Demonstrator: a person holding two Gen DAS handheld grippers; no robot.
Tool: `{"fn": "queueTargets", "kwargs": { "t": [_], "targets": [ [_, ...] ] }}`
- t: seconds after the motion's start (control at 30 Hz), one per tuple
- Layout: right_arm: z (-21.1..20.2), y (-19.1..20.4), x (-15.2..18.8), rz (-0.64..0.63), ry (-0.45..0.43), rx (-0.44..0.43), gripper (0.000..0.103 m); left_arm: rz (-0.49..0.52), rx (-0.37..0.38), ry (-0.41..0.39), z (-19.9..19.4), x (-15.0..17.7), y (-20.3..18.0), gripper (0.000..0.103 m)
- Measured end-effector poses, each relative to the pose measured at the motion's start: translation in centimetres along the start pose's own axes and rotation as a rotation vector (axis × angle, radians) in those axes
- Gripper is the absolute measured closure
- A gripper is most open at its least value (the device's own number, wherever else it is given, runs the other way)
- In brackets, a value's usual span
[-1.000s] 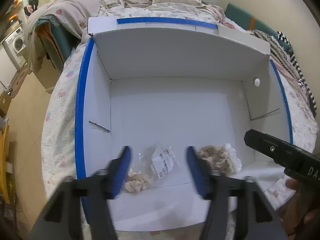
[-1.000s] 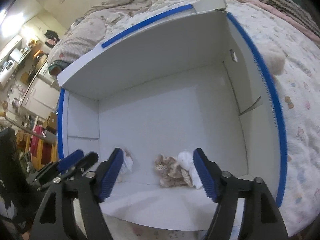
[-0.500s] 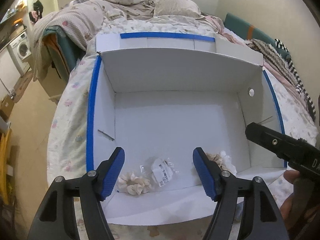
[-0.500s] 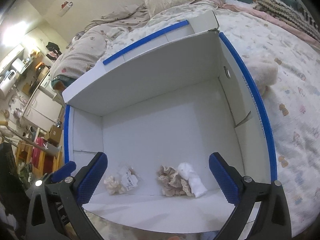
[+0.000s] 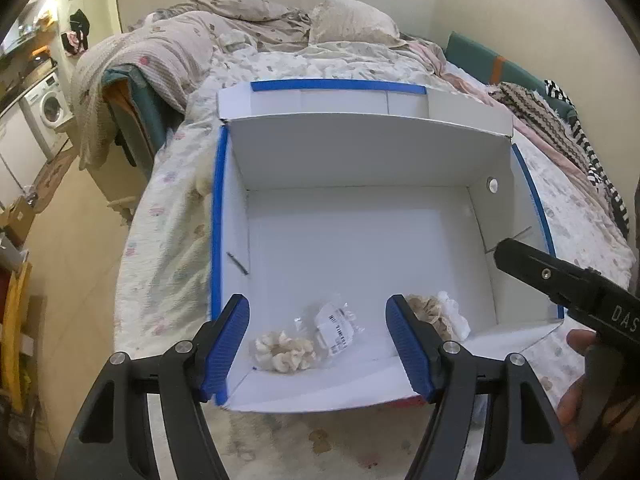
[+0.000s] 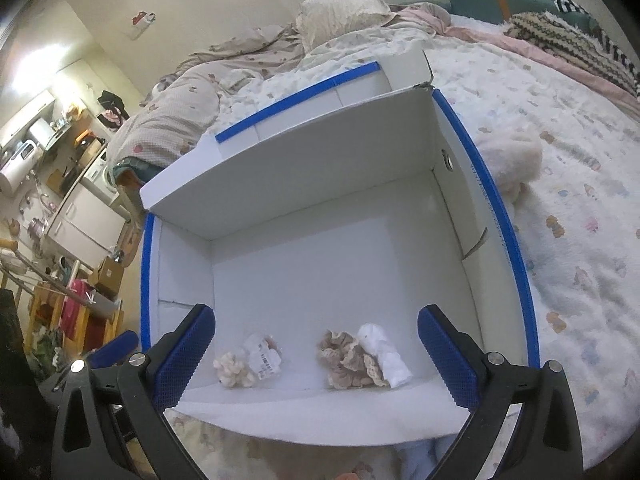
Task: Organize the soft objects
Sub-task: 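Release the bag and beige scrunchie into the box with both grippers, then withdraw both grippers from the box and move back over the bed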
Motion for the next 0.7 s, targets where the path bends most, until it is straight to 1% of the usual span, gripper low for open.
{"fn": "queueTargets", "kwargs": {
  "t": [0.3, 0.5, 0.7],
  "targets": [
    [-1.9, -0.1, 1.5, -0.026, -0.008, 0.013, 0.000, -0.055, -0.022, 0.026, -1.3, 2.6, 2.2, 0.035],
    [-2.6, -0.5, 3.1, -0.017, 0.002, 0.016, 0.000, -0.078, -0.017, 0.042, -1.9, 4.4, 3.0, 0.035],
    [-3.5, -0.4, 4.5, -0.030, 0.003, 0.016, 0.000, -0.127, 0.023, 0.046, -2.2, 5.7, 3.5, 0.035]
  ]
}}
Point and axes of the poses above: each gripper's, at about its wrist camera, not at the fingertips, and z roughly the way its jaws point, y to its left, x to its underside, the point moved 8 cm from there along z, roughly the way its jaws point, and after that the axes turned 8 degrees about x, right-handed, at the moved point
